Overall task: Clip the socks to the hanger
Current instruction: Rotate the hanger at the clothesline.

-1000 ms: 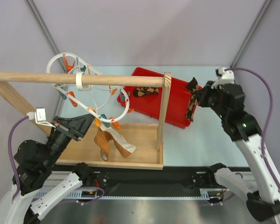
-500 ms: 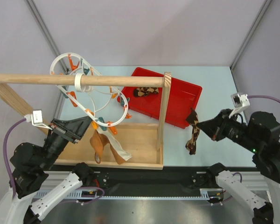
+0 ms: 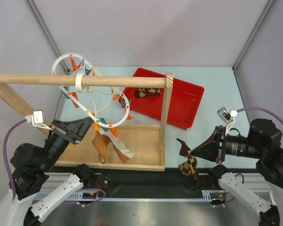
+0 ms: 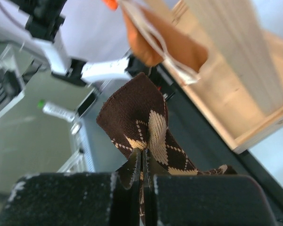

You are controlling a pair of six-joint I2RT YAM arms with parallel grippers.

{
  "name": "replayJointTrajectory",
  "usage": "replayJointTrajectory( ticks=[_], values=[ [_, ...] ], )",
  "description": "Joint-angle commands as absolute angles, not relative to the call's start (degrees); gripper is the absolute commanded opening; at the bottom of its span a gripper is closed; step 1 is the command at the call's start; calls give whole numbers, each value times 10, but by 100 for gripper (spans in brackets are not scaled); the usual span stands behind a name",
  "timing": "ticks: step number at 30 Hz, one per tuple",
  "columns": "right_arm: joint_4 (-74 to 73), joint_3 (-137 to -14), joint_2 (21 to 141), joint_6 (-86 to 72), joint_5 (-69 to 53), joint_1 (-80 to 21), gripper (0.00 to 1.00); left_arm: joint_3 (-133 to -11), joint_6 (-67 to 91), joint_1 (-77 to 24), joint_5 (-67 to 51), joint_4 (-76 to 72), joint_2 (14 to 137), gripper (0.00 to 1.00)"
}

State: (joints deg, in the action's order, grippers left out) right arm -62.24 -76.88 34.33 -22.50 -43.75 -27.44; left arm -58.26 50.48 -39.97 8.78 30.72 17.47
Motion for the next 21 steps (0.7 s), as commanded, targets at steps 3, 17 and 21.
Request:
replayJointTrajectory(
  ticks=[3,17,21],
  values=[
    [-606,-758,376,-232,-482,-332,0,-570,512,-399,96,413,202,0],
    [-514,-748,430,-299,-399,-453,0,-561,557,-399,117,442,206,0],
    [-482,-744,466,-337,-158,-681,0,-561,558,-399,116,442,204,0]
  ],
)
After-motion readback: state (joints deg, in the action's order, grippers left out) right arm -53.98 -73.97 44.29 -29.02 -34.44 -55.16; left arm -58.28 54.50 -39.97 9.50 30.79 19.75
